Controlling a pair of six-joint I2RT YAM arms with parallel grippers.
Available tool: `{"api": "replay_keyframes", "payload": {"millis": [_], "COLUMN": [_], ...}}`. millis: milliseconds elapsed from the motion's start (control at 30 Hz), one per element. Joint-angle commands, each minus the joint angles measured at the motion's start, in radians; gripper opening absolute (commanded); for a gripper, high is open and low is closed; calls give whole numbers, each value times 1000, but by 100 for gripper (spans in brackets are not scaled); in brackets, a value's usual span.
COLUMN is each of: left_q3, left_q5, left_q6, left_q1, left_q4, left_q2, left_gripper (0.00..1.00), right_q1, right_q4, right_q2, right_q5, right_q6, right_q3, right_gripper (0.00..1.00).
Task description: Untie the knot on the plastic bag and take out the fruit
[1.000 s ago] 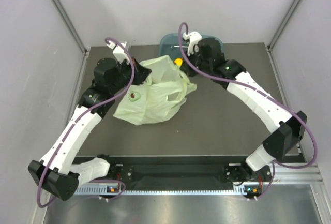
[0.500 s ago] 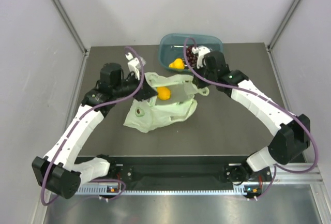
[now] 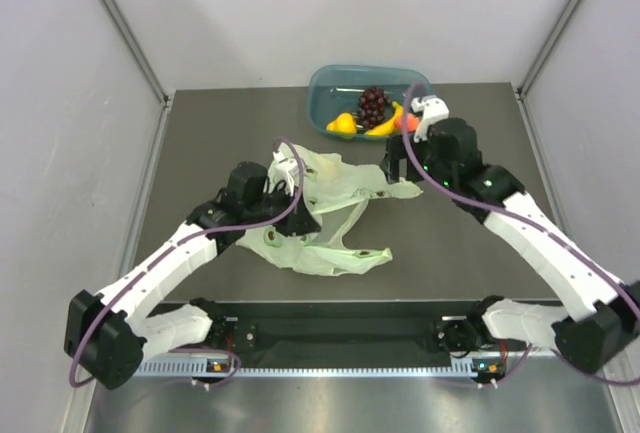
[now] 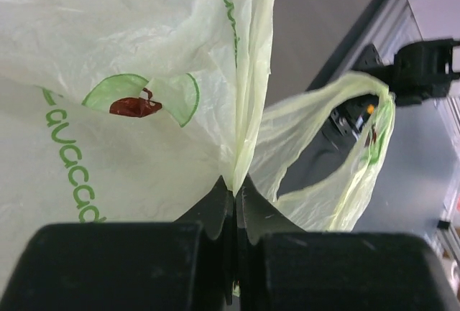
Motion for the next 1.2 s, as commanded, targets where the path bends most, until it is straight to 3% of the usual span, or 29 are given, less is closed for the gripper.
{"api": "replay_keyframes", "payload": {"millis": [0,100,233,333,367,433,567,700,800,833,900,933,1000,1033,1167], "left_q3": [-41,-84,-110,-105,-102,-96,-97,-110,-126,-131,-151,-159,-183,-194,-248], "left_q5": [-156,-249,-314,-325,-325,-329,-381,-418,-473,-487,-507,-510,-515,-517,-524], "left_q6": [-78,-140,-198,-215,-220,-229,-236,-238,-235,-236,-242,-246,-253,-255,-259], "left_q1": [-10,-11,-13,-23,-31,-39,-80,-89,-91,-91,-89,-91,-91,-92,-94], "left_q4": [137,200,280,317,318,332,340,340,332,324,326,324,326,326,340], "left_q2": [-72,-114,-143,-117,-109,-88,-77,-94,-123,-138,-157,-161,-169,-172,-191], "left_gripper": [0,0,0,0,0,0,0,0,0,0,0,0,0,0,0], "right_q1": [13,52,168,262,303,334,386,395,395,397,395,395,394,394,391], "right_q4": [83,96,175,333,409,474,660,903,1008,1024,1066,1082,1108,1137,1214], "right_q2": [-168,-272,-362,-403,-400,-378,-244,-113,16,86,152,217,277,332,442], "right_q5": [-82,-171,-188,-174,-156,-125,-93,104,171,177,182,185,205,221,284], "right_q6": [11,14,48,101,115,141,175,193,160,154,131,129,120,117,83], "right_q3": [-46,-115,-244,-376,-426,-488,-559,-616,-594,-561,-527,-501,-461,-450,-402], "right_gripper": [88,87,75,41,22,5,0,0,9,23,38,53,66,78,100]}}
